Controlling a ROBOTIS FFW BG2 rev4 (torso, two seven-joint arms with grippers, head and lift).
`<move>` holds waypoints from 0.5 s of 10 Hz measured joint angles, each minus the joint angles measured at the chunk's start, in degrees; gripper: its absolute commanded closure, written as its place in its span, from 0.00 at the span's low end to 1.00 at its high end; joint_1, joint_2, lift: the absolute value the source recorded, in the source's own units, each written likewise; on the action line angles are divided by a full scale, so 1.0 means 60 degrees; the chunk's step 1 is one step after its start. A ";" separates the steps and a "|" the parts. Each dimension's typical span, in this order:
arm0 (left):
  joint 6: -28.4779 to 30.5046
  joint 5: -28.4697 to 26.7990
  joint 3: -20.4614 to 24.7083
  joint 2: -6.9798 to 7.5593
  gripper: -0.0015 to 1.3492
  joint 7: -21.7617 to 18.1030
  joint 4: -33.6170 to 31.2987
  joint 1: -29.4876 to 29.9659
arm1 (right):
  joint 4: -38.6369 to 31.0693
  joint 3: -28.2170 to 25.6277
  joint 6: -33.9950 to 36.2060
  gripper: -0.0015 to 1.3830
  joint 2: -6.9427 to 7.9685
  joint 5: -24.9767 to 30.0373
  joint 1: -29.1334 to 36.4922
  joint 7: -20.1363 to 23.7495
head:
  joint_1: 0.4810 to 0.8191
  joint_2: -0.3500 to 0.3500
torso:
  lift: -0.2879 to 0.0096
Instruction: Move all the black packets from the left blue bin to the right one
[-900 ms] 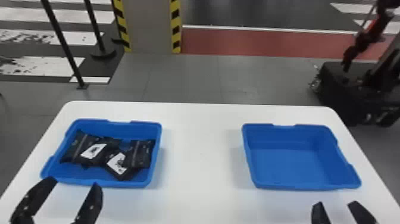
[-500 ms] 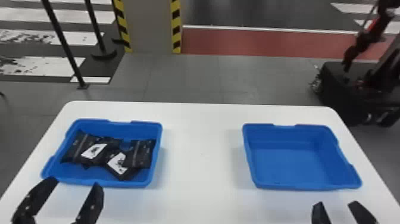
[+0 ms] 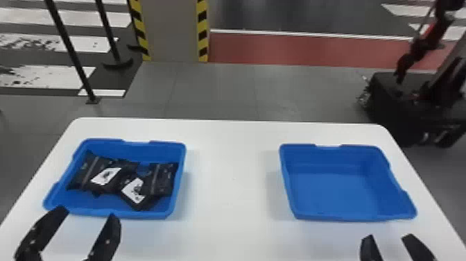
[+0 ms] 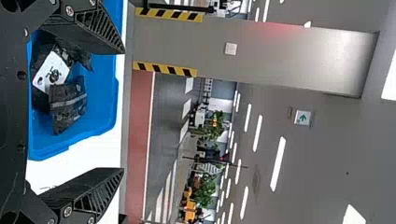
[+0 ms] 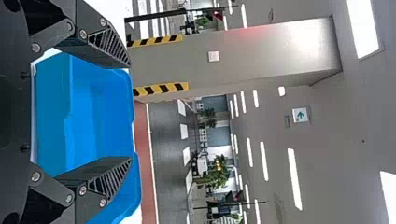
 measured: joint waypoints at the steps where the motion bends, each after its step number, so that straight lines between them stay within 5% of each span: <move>1: 0.0047 -0.0055 0.0056 0.0001 0.10 0.0008 0.0000 -0.0078 | 0.0004 0.0016 0.0000 0.25 0.0000 -0.0012 -0.0003 0.0005 | 0.63 0.45 | 0.60; 5: 0.1564 -0.0557 0.0725 0.0050 0.12 0.0009 0.0000 -0.0875 | 0.0087 0.0048 0.0000 0.25 0.0000 -0.0056 -0.0103 0.0053 | 0.63 0.53 | 0.60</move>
